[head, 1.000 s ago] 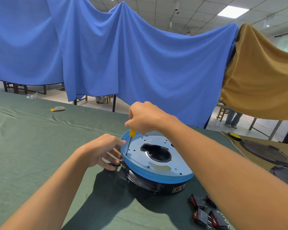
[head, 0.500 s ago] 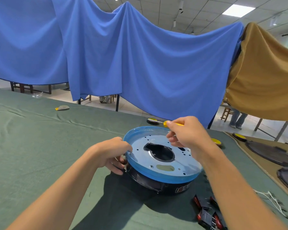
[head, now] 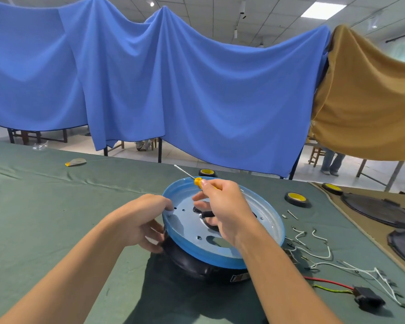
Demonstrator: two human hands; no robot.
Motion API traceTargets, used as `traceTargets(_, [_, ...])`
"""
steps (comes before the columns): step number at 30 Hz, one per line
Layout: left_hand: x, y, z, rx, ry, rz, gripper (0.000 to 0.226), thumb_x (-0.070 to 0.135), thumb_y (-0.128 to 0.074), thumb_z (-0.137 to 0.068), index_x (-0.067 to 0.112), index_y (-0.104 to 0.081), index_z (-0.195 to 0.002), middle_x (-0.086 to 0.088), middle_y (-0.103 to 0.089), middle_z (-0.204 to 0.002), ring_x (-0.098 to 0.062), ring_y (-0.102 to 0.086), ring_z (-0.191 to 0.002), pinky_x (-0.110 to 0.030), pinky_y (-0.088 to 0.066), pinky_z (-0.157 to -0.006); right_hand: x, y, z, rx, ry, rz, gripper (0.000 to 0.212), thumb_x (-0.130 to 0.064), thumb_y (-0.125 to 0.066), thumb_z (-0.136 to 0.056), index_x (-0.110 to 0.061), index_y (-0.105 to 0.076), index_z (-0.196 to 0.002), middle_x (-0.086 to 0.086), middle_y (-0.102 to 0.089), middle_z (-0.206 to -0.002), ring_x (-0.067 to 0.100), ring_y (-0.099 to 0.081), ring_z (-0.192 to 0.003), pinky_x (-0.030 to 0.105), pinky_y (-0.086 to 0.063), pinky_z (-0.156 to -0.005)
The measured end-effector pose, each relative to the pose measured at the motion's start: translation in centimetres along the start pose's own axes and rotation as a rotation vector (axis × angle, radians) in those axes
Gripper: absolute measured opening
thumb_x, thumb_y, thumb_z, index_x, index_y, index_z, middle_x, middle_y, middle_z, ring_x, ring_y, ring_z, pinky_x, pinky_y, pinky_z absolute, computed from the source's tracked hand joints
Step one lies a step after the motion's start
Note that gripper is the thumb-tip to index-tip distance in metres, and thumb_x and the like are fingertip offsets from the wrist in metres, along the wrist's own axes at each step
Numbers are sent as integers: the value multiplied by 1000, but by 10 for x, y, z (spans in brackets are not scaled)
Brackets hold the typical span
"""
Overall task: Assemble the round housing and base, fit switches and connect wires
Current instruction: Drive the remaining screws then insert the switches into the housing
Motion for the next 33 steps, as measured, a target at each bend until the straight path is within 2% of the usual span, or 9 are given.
traceTargets(5, [-3,-6,3,48,43,286,17,4,-50,-89,12,-48,-105,-21,-54,-108,-36,-59,-83,-47,-56,-64,-7,10,3,-8,-5,-43,23,-31,-50,-100,-15,-65,-94,3,-70,-88,17,-65,-92,43,-52,-81])
traceTargets(9, [14,-5,9,133,-102,347,16,-3,-47,-91,0,-55,-105,-22,-60,-101,-35,-59,-78,-44,-50,-74,-16,35,6,27,7,-104,22,-27,-53,-99,-10,-66,-96,6,-69,-85,19,-65,-86,41,-53,-82])
traceTargets(14, [49,10,25,248,-338,390,22,-4,-48,-93,0,-46,-115,-24,-57,-119,-40,-63,-101,-54,-54,-89,-32,70,9,89,58,-243,21,-22,-53,-99,-6,-66,-98,7,-67,-74,20,-63,-77,42,-55,-82])
traceTargets(16, [62,17,35,289,-453,398,22,-2,-48,-94,12,-38,-108,-16,-53,-113,-33,-62,-95,-49,-54,-83,-39,85,11,123,89,-293,20,-22,-55,-98,-6,-67,-97,7,-68,-73,21,-63,-75,41,-56,-80])
traceTargets(18, [75,24,49,326,-594,394,43,-1,-48,-94,27,-29,-120,-10,-51,-102,-29,-58,-84,-44,-52,-75,-45,100,12,148,124,-331,19,-23,-57,-96,-8,-67,-94,7,-69,-73,21,-63,-73,37,-56,-74])
traceTargets(21, [90,33,71,459,-814,278,55,-3,-47,-90,42,-21,-108,-16,-58,-101,-30,-55,-78,-40,-48,-72,-49,117,15,168,143,-363,18,-23,-57,-96,-11,-69,-91,5,-69,-72,19,-64,-71,34,-55,-72])
traceTargets(25, [104,27,105,662,-1129,20,66,-16,-46,-78,40,-18,-99,-12,-57,-100,-27,-56,-85,-8,-42,-64,-49,129,16,189,136,-382,18,-22,-57,-96,-13,-70,-87,2,-69,-69,17,-64,-67,32,-54,-70])
traceTargets(29, [108,0,137,767,-1452,-246,70,-24,-46,-61,28,-29,-105,-12,-43,-108,-36,-48,-94,-34,-39,-83,-45,138,15,210,121,-384,17,-23,-57,-96,-13,-70,-90,2,-70,-69,17,-65,-68,30,-54,-67])
traceTargets(33, [96,-29,141,900,-1632,-546,62,-26,-44,-58,10,-35,-108,-33,-41,-123,-52,-46,-108,-59,-39,-93,-38,142,13,223,90,-385,17,-23,-57,-96,-13,-70,-88,2,-70,-69,16,-65,-68,29,-52,-64])
Point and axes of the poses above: each hand's wrist, its own z-axis away from the middle knuckle, its own y-axis out of the back of the hand, x = y × z, the point moved 9 cm from there along -z, towards the middle knuckle
